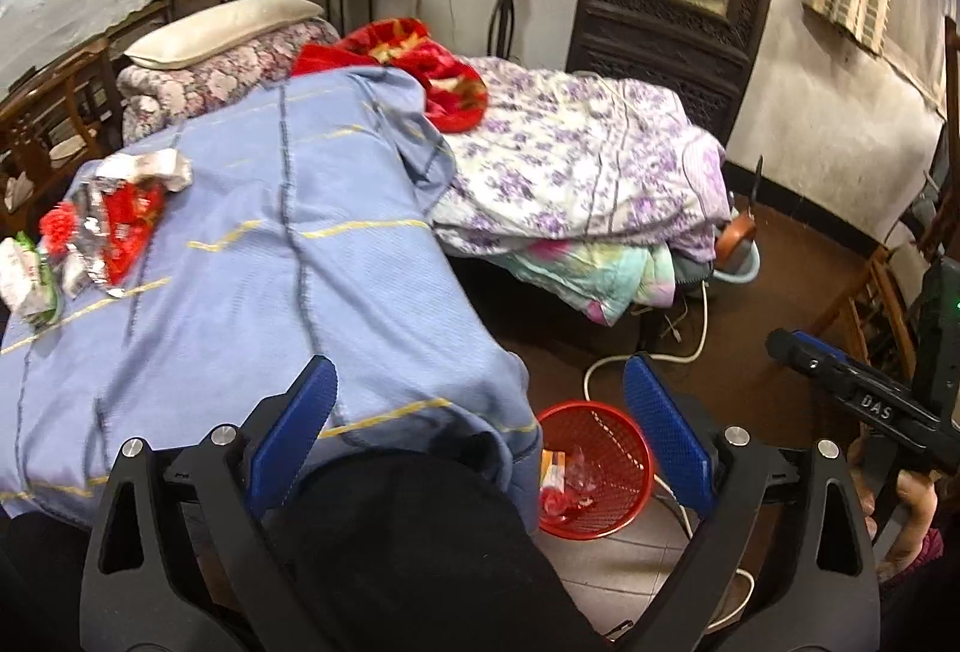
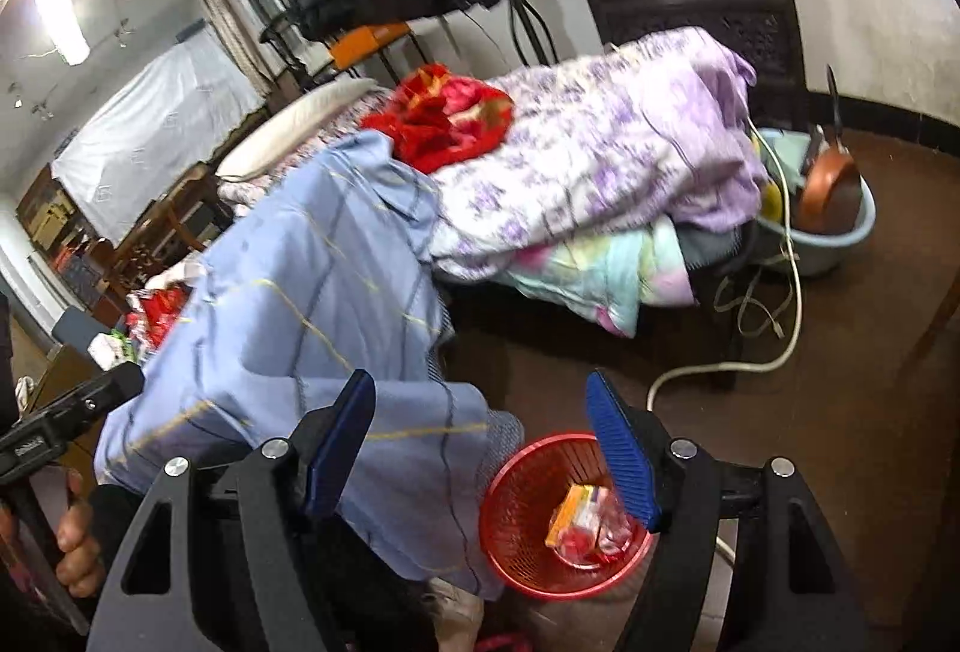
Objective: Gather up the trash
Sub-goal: 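Move both tools back over the table toward the remaining trash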
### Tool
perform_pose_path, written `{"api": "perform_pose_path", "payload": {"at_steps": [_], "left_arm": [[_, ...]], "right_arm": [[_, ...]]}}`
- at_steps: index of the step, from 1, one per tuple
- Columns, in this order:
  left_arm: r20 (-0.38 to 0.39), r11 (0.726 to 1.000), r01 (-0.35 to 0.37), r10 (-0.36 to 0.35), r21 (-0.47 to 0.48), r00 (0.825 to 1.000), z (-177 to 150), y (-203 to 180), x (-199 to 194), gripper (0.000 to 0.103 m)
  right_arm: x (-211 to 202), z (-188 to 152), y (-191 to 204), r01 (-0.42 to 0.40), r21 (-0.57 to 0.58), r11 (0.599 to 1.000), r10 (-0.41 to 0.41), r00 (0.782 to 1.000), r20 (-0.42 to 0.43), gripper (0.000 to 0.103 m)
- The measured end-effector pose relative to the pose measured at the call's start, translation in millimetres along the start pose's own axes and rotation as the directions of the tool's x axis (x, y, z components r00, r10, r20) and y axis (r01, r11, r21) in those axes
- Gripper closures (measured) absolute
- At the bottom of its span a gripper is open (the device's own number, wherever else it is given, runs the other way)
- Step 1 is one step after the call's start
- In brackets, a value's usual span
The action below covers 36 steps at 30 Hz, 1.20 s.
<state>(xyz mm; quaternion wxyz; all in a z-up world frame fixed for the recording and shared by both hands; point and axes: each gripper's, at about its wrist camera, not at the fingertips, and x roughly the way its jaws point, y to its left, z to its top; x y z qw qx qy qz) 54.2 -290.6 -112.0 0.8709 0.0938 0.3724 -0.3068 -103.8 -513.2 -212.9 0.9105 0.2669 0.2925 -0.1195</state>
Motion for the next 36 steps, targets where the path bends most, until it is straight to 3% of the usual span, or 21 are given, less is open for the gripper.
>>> {"api": "perform_pose_path", "payload": {"at_steps": [8,14,18,22,27,32,36], "left_arm": [[0.114,0.998,-0.052,0.056,-0.042,0.992,-6,31,-61,0.008],[0.182,0.986,-0.100,0.123,-0.134,0.976,-20,82,-105,0.007],[0.195,0.962,-0.159,0.204,-0.224,0.959,-31,133,-123,0.007],[0.168,0.924,-0.209,0.273,-0.321,0.947,-41,190,-124,0.007],[0.105,0.868,-0.230,0.304,-0.440,0.947,-54,260,-105,0.007],[0.071,0.838,-0.229,0.302,-0.495,0.950,-49,307,-81,0.007],[0.079,0.832,-0.196,0.275,-0.518,0.958,-30,329,-63,0.007]], "right_arm": [[-35,18,56,-0.062,-0.098,0.993,0.068,0.996,0.064,0.028],[-61,26,114,-0.119,-0.186,0.975,0.138,0.986,0.092,0.023],[-66,24,157,-0.155,-0.247,0.957,0.181,0.980,0.088,0.017],[-55,16,195,-0.195,-0.280,0.940,0.214,0.976,0.041,0.015],[-16,1,238,-0.224,-0.314,0.923,0.212,0.975,-0.072,0.015],[19,-11,270,-0.233,-0.335,0.913,0.191,0.970,-0.154,0.015],[42,-14,290,-0.231,-0.327,0.916,0.178,0.967,-0.185,0.015]]}}
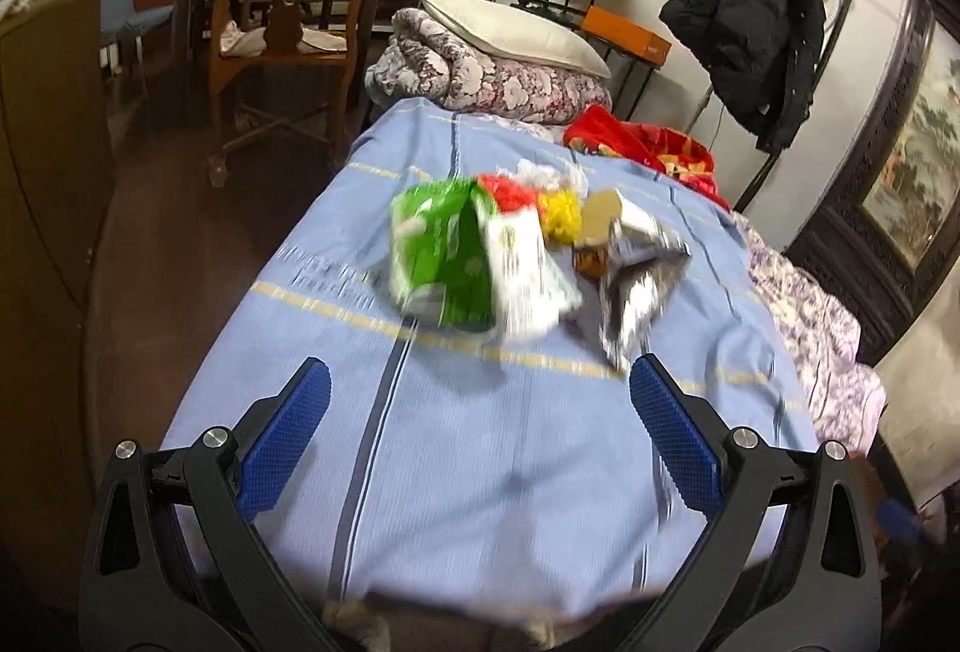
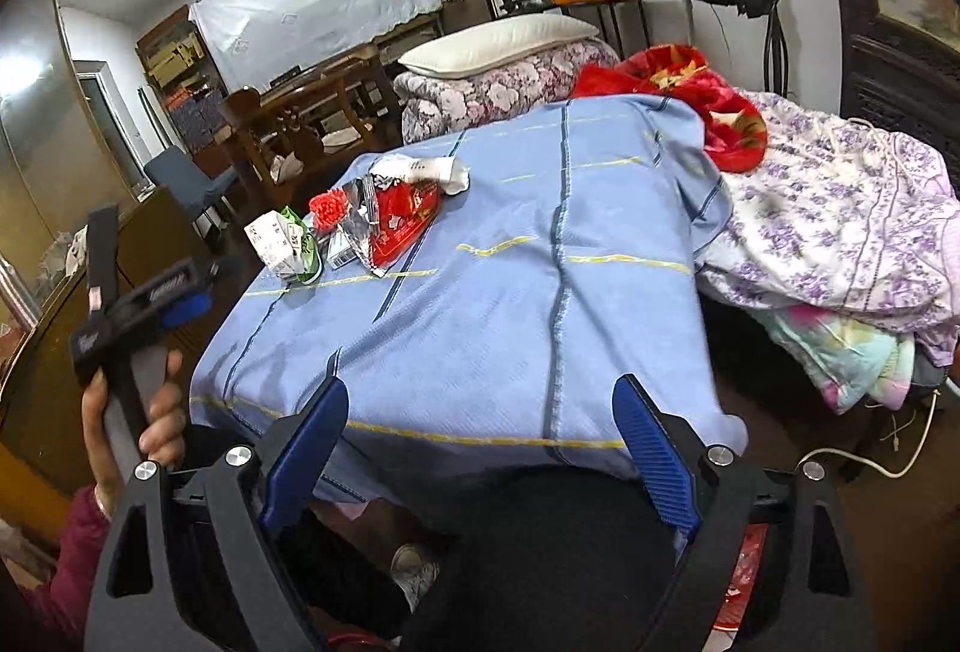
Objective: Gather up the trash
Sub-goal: 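Move both tools back over the table toward the remaining trash, then grasp the green tea carton with the left tool, then grasp the foil and red wrappers with the right tool while the left holds the carton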
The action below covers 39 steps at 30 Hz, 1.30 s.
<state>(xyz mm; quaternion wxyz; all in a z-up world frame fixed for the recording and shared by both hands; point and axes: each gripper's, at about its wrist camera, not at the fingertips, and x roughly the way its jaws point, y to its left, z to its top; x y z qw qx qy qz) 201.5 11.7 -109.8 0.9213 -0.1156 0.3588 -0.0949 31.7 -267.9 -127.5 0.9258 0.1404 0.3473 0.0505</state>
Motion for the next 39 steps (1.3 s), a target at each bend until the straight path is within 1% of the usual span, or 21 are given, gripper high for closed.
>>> {"api": "perform_pose_path", "payload": {"at_steps": [2,5,8,9,10,11,13,15,17,19,20,22,23,25,27,29,30,32,36,39], "left_arm": [[0.008,1.000,-0.002,0.002,0.000,1.000,12,0,12,0.007],[0.011,0.999,-0.040,0.040,0.013,0.999,28,4,34,0.007],[-0.004,0.998,-0.059,0.059,0.017,0.998,32,16,56,0.007],[-0.012,0.998,-0.055,0.055,0.014,0.998,31,20,61,0.007],[-0.030,0.999,-0.039,0.039,0.001,0.999,30,24,68,0.007],[-0.050,1.000,-0.008,0.008,-0.014,0.999,29,28,75,0.007],[-0.072,1.000,0.019,-0.020,-0.024,0.997,31,30,82,0.007],[-0.059,0.999,0.035,-0.036,-0.002,0.998,30,29,83,0.007],[-0.062,0.998,0.065,-0.065,-0.012,0.996,31,31,84,0.007],[-0.035,0.995,0.094,-0.095,-0.024,0.995,31,33,79,0.010],[-0.009,0.994,0.104,-0.104,-0.019,0.995,30,33,74,0.017],[-0.004,0.993,0.118,-0.118,0.004,0.993,31,29,68,0.027],[0.012,0.991,0.129,-0.129,0.018,0.992,30,25,62,0.029],[0.041,0.989,0.138,-0.140,0.049,0.989,27,20,49,0.030],[0.076,0.983,0.166,-0.172,0.079,0.982,21,14,30,0.030],[0.094,0.977,0.189,-0.198,0.094,0.976,14,11,17,0.030],[0.096,0.977,0.190,-0.199,0.100,0.975,11,11,14,0.030],[0.100,0.979,0.171,-0.183,0.114,0.978,2,11,8,0.030],[0.087,0.984,0.123,-0.135,0.128,0.987,-13,16,4,0.030],[0.080,0.985,0.114,-0.125,0.131,0.989,-14,17,6,0.030]], "right_arm": [[7,2,4,0.001,0.003,1.000,-0.001,1.000,-0.004,0.015],[19,5,13,0.001,0.000,1.000,-0.001,1.000,-0.011,0.015],[32,9,19,-0.005,-0.003,1.000,0.005,1.000,-0.019,0.015],[39,10,23,-0.010,-0.005,1.000,0.010,1.000,-0.027,0.015],[44,11,26,-0.015,-0.005,1.000,0.015,0.999,-0.034,0.015],[50,11,28,-0.020,-0.005,1.000,0.019,0.999,-0.041,0.015],[63,12,34,-0.030,-0.006,1.000,0.030,0.998,-0.061,0.015],[74,10,40,-0.038,-0.005,0.999,0.037,0.996,-0.075,0.015],[82,7,46,-0.042,-0.013,0.999,0.040,0.995,-0.094,0.015],[86,4,52,-0.039,-0.030,0.999,0.036,0.994,-0.099,0.015],[87,3,53,-0.035,-0.039,0.999,0.031,0.995,-0.098,0.015],[87,1,57,-0.016,-0.067,0.998,0.010,0.996,-0.090,0.015],[87,1,57,-0.011,-0.076,0.997,0.005,0.996,-0.086,0.015],[85,2,59,-0.007,-0.080,0.997,0.001,0.997,-0.071,0.017],[84,3,59,-0.007,-0.077,0.997,0.002,0.998,-0.059,0.021],[84,5,59,-0.007,-0.068,0.998,0.003,0.999,-0.055,0.022],[84,8,59,-0.009,-0.065,0.998,0.006,0.999,-0.053,0.023],[87,15,60,-0.015,-0.067,0.998,0.012,0.999,-0.049,0.025],[95,33,68,-0.021,-0.088,0.996,0.020,1.000,-0.018,0.026],[105,48,78,-0.035,-0.101,0.994,0.035,0.999,-0.004,0.026]]}}
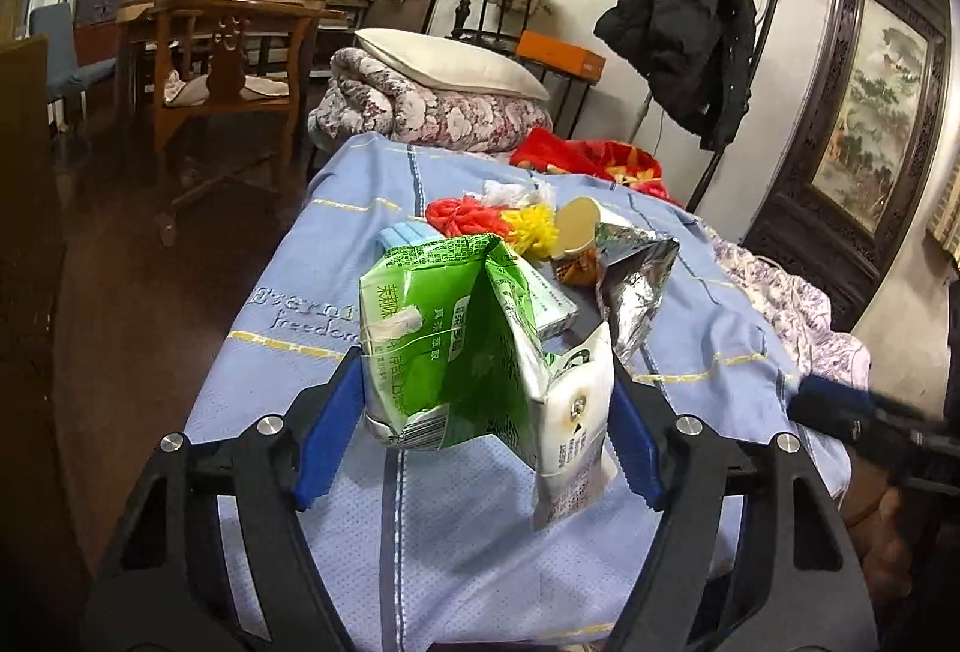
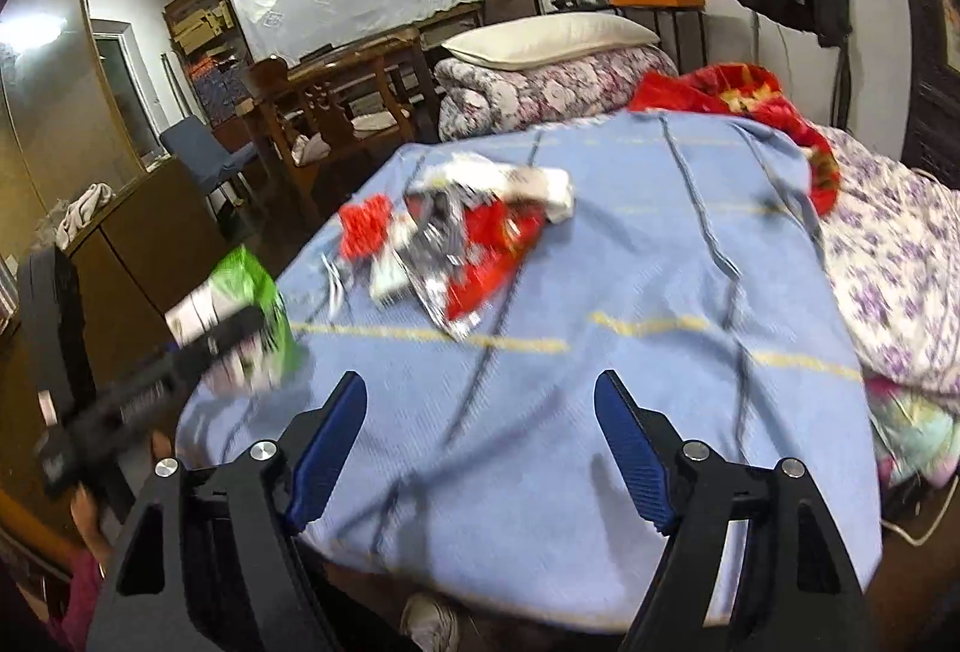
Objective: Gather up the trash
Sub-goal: 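Grasp the foil and red wrappers with the right tool while the left holds the carton, then lift both held items and turn toward the red wastebasket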
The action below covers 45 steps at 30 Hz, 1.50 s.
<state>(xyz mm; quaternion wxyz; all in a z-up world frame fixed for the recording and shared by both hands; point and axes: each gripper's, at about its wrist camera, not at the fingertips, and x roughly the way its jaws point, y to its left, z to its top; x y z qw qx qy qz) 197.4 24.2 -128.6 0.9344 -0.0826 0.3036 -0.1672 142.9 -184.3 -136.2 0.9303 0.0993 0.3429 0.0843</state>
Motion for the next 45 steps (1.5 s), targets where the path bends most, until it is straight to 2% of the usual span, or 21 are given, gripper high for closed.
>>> {"api": "perform_pose_path", "payload": {"at_steps": [10,19,20,21,22,24,27,31,33,40,45], "left_arm": [[-0.020,1.000,0.022,-0.022,-0.015,1.000,-1,5,6,0.030],[-0.035,0.999,0.034,-0.034,-0.001,0.999,0,4,12,0.030],[-0.035,0.999,0.034,-0.034,0.001,0.999,0,3,12,0.030],[-0.036,0.999,0.031,-0.031,0.004,0.999,0,3,13,0.030],[-0.037,1.000,0.031,-0.031,0.003,0.999,0,3,13,0.030],[-0.037,0.999,0.035,-0.036,-0.003,0.999,1,4,14,0.030],[-0.024,0.999,0.032,-0.032,-0.003,0.999,1,4,10,0.030],[-0.004,0.999,0.048,-0.048,-0.012,0.999,0,3,0,0.030],[-0.002,0.997,0.068,-0.068,-0.030,0.998,-3,2,-6,0.030],[0.001,0.997,0.066,-0.066,-0.037,0.998,-11,-13,-28,0.030],[0.012,0.998,0.067,-0.067,-0.006,0.998,-12,-37,-45,0.030]], "right_arm": [[39,24,24,0.010,-0.046,0.999,-0.010,1.000,-0.004,0.029],[94,47,18,0.067,-0.005,0.998,-0.067,0.997,-0.030,0.052],[99,48,16,0.070,0.002,0.998,-0.070,0.997,-0.038,0.067],[106,49,14,0.063,0.011,0.998,-0.062,0.996,-0.056,0.099],[111,49,12,0.039,0.025,0.999,-0.037,0.996,-0.075,0.100],[103,48,10,0.002,0.059,0.998,0.001,0.999,-0.050,0.100],[72,47,14,-0.027,0.053,0.998,0.027,1.000,0.008,0.100],[34,46,13,-0.089,0.058,0.994,0.087,0.996,0.029,0.100],[17,45,11,-0.099,0.057,0.993,0.097,0.994,0.042,0.100],[-29,37,-1,-0.111,0.054,0.992,0.106,0.991,0.085,0.100],[-56,30,-10,-0.114,0.054,0.992,0.107,0.988,0.114,0.100]]}}
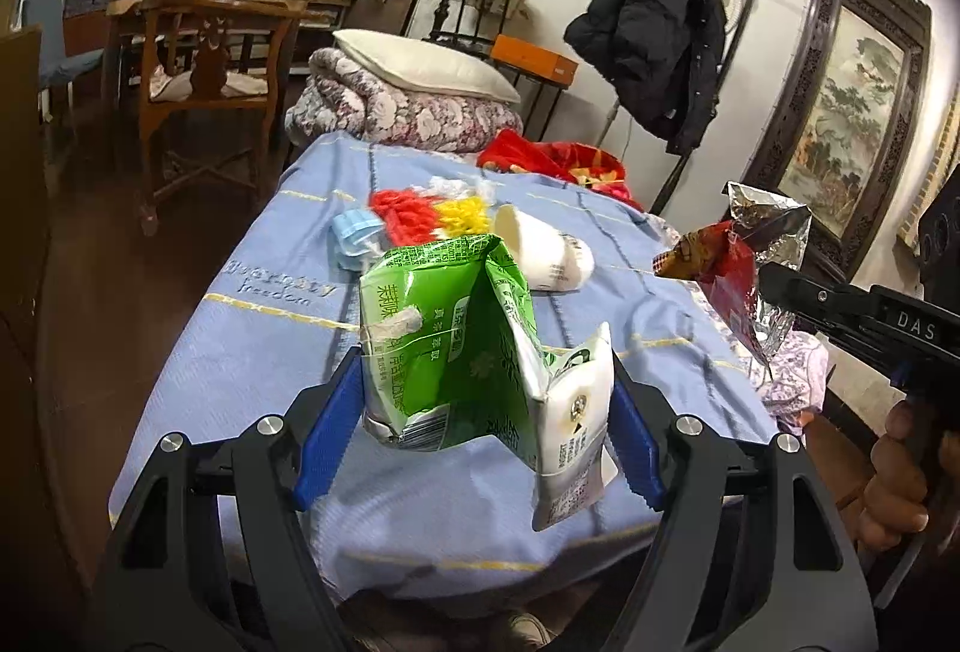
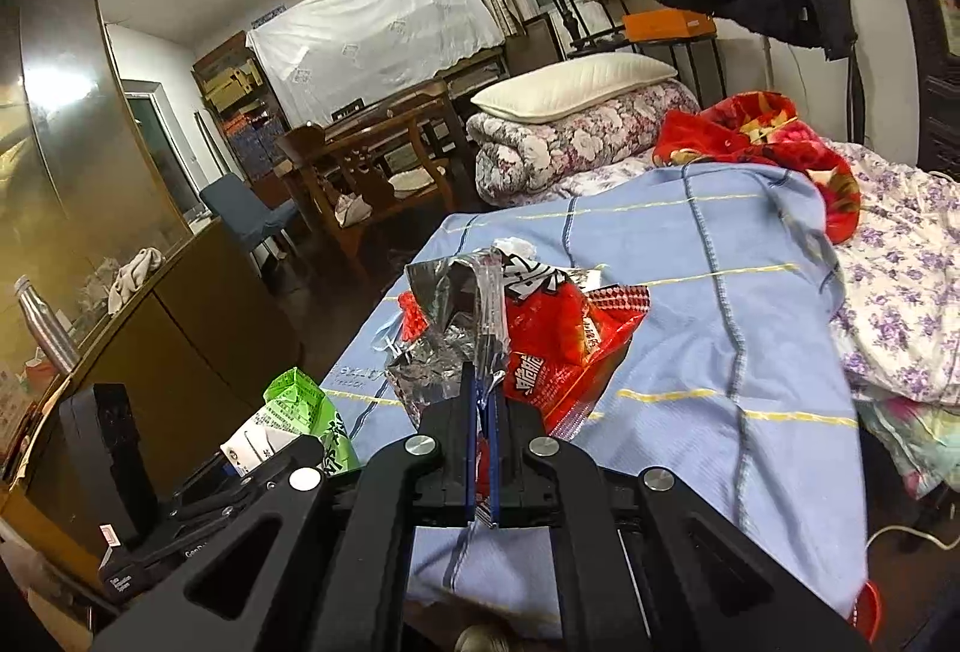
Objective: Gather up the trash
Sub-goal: 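Lift both held items and turn toward the red wastebasket, then open the left tool over the red wastebasket to drop the carton while the right drops the wrappers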
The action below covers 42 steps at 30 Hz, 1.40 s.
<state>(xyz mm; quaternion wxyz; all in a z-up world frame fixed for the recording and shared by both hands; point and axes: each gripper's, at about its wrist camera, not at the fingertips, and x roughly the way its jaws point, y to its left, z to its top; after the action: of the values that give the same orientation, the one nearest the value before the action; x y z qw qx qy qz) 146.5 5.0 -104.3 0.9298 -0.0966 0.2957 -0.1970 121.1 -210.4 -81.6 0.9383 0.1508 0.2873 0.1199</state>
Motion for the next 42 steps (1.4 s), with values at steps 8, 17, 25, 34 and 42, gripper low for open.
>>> {"api": "perform_pose_path", "payload": {"at_steps": [8,17,25,34,42], "left_arm": [[0.042,0.995,0.039,-0.042,0.088,0.998,5,-59,-32,0.030],[0.071,0.972,0.104,-0.121,0.209,0.990,6,-141,-63,0.030],[0.065,0.934,0.117,-0.147,0.337,0.987,-6,-219,-76,0.030],[-0.005,0.859,0.170,-0.192,0.482,0.981,-33,-311,-63,0.030],[-0.118,0.789,0.243,-0.214,0.565,0.970,-68,-370,-25,0.030]], "right_arm": [[-68,-7,-14,0.003,-0.007,1.000,-0.002,0.996,0.087,0.100],[-149,-16,-44,0.034,0.000,0.999,-0.034,0.981,0.193,0.100],[-218,-36,-89,0.077,0.037,0.996,-0.084,0.960,0.267,0.100],[-277,-72,-154,0.165,0.111,0.980,-0.191,0.935,0.298,0.100],[-282,-114,-226,0.216,0.225,0.950,-0.266,0.937,0.227,0.100]]}}
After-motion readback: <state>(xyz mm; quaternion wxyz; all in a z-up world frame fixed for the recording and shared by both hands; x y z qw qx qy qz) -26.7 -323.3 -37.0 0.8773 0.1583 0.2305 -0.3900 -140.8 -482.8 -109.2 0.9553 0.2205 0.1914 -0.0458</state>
